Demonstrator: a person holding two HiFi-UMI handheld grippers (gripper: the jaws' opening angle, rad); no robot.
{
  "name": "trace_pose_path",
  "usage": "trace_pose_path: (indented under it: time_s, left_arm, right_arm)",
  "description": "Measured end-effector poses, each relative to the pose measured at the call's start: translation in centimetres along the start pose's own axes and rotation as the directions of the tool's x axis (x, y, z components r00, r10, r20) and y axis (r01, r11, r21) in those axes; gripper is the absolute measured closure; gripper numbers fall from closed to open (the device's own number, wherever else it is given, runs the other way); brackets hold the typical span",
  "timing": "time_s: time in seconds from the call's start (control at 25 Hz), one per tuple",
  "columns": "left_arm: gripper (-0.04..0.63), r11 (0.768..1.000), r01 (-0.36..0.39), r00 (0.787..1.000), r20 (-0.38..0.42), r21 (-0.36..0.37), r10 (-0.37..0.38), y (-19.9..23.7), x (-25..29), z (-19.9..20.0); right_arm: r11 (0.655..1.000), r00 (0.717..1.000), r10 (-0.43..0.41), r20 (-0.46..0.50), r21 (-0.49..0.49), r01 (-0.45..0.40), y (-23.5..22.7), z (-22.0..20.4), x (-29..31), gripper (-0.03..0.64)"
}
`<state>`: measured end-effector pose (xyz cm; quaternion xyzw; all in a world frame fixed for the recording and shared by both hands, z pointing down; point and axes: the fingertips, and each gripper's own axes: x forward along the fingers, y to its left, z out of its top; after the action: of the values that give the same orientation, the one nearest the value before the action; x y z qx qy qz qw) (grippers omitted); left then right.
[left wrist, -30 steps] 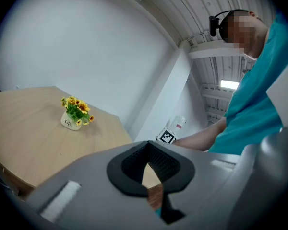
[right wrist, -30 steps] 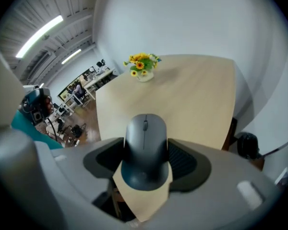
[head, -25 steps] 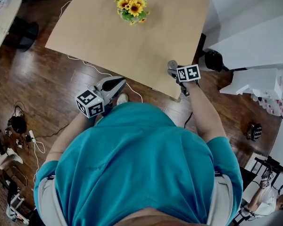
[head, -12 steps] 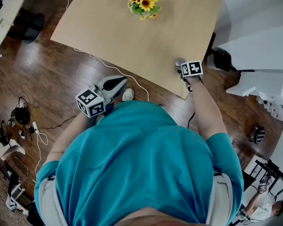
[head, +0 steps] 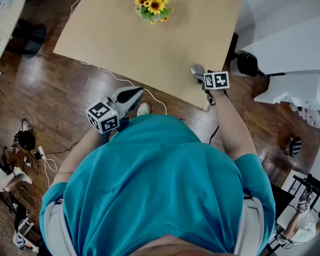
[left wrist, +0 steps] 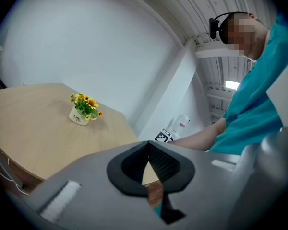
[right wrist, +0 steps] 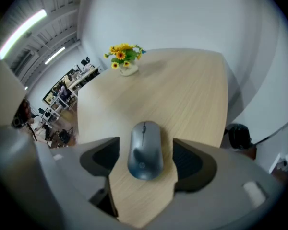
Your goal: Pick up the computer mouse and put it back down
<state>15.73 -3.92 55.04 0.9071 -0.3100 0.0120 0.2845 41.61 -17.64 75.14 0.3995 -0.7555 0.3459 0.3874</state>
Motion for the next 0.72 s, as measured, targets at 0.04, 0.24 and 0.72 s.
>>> trace_pose_path:
  time_s: [0.04,0.24,0.72]
  left_arm:
    - [0.591,1.0,0.011,1.0,-0.001,0.007,-0.011,-0.2,0.4,0.2]
    - [0.591,0.996,0.079,0.997,-0.011,0.046,-0.079,-2.4,3.7,1.1]
    - [0.591,0.969,0.206,0.978,-0.07,0.138,-0.197,-12.1,13.3,1.2]
  right_arm:
    - [1.0,0.999,0.01,0.033,0.012,-0.011,0.1,0.1,-1.0,0.271]
    - [0.994,0.975,0.072,0.211,0.065,-0.087,0.5,-1.0,-7.3,0.307]
    - [0.938,0.701,0.331,0.632,-0.137,-0.319,1.3,-4.4,-26.5,0.617]
